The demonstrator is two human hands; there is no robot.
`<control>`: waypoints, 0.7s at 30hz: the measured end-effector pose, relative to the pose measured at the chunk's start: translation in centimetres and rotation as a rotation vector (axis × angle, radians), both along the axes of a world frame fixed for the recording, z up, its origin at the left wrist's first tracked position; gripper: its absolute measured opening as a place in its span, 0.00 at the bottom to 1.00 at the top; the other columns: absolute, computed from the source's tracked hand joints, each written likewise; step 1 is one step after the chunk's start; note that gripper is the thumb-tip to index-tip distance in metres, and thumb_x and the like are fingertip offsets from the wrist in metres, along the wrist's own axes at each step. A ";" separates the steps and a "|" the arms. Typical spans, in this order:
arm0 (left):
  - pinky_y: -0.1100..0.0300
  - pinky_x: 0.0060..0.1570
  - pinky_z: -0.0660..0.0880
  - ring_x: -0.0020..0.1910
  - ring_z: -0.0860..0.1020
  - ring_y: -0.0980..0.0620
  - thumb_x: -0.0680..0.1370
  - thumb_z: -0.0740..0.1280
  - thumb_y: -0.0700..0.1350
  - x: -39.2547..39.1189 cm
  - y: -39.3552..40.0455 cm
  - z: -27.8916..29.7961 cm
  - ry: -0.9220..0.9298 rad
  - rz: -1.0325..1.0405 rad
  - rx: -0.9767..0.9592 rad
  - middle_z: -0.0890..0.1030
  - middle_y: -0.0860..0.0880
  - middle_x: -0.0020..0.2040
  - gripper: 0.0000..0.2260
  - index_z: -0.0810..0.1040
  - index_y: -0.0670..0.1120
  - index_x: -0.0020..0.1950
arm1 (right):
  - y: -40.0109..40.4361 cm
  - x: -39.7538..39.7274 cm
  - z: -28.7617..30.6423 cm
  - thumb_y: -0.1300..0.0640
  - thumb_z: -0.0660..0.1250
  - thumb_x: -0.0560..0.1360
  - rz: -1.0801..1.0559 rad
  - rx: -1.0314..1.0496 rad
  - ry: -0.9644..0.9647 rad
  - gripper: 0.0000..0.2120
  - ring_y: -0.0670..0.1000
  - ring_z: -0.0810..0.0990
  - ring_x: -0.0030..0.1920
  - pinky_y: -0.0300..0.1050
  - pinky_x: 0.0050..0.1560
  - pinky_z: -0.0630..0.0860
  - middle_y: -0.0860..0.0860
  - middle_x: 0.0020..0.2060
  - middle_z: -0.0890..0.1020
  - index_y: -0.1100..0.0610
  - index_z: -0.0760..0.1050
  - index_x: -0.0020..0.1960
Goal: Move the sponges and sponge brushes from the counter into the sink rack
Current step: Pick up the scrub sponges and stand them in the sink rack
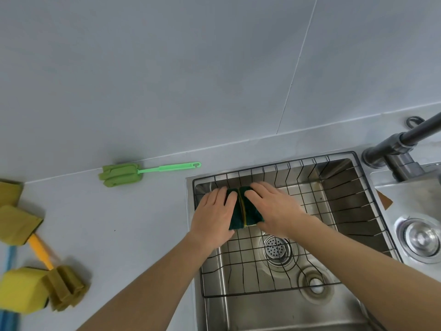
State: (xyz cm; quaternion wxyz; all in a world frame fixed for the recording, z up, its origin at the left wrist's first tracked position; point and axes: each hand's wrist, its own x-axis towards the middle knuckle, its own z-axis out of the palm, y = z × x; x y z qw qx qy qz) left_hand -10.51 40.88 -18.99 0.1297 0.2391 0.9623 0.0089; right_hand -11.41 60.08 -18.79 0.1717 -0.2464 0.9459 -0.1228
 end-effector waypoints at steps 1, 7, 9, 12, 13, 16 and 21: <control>0.50 0.67 0.68 0.66 0.71 0.43 0.65 0.76 0.54 0.0 0.0 0.1 0.003 0.010 0.003 0.72 0.43 0.67 0.37 0.66 0.45 0.70 | -0.1 0.0 -0.1 0.52 0.73 0.70 -0.001 -0.001 0.004 0.32 0.56 0.62 0.75 0.52 0.70 0.67 0.53 0.72 0.68 0.54 0.64 0.70; 0.51 0.71 0.64 0.71 0.66 0.43 0.69 0.74 0.54 0.4 0.0 0.1 -0.015 0.014 0.008 0.67 0.42 0.73 0.38 0.64 0.43 0.73 | 0.0 0.4 -0.5 0.52 0.69 0.75 0.011 0.008 -0.015 0.29 0.55 0.57 0.78 0.51 0.70 0.68 0.55 0.77 0.61 0.55 0.65 0.73; 0.52 0.69 0.67 0.70 0.67 0.45 0.70 0.73 0.54 0.5 0.0 0.1 -0.031 0.006 0.026 0.67 0.43 0.71 0.36 0.64 0.42 0.73 | 0.1 0.6 -0.5 0.52 0.68 0.76 -0.003 -0.004 -0.023 0.28 0.54 0.55 0.78 0.50 0.68 0.71 0.54 0.78 0.60 0.55 0.64 0.74; 0.53 0.63 0.73 0.65 0.71 0.46 0.72 0.71 0.52 0.6 0.2 0.2 -0.066 0.012 0.060 0.71 0.44 0.67 0.31 0.67 0.42 0.71 | 0.0 1.0 -0.5 0.49 0.66 0.77 -0.015 -0.025 -0.033 0.29 0.54 0.55 0.78 0.49 0.69 0.70 0.53 0.78 0.60 0.55 0.63 0.75; 0.54 0.60 0.75 0.63 0.72 0.47 0.73 0.71 0.52 0.5 0.3 0.2 -0.076 0.022 0.066 0.72 0.44 0.65 0.29 0.68 0.42 0.70 | -0.1 1.0 -0.4 0.48 0.66 0.78 -0.019 -0.029 -0.038 0.29 0.54 0.55 0.78 0.50 0.69 0.69 0.53 0.78 0.60 0.55 0.63 0.75; 0.55 0.54 0.77 0.60 0.73 0.47 0.72 0.72 0.50 0.2 0.5 0.2 -0.103 0.060 0.069 0.72 0.45 0.62 0.27 0.70 0.43 0.68 | -0.4 1.1 -0.4 0.49 0.64 0.79 -0.028 -0.018 -0.068 0.29 0.53 0.54 0.79 0.51 0.70 0.70 0.52 0.78 0.60 0.55 0.62 0.76; 0.55 0.55 0.79 0.63 0.72 0.48 0.73 0.72 0.49 0.6 0.8 0.1 -0.135 0.081 0.066 0.70 0.46 0.64 0.29 0.67 0.42 0.70 | -0.9 1.4 -0.5 0.51 0.64 0.79 -0.048 0.026 -0.079 0.29 0.53 0.55 0.79 0.50 0.72 0.66 0.53 0.79 0.60 0.56 0.60 0.77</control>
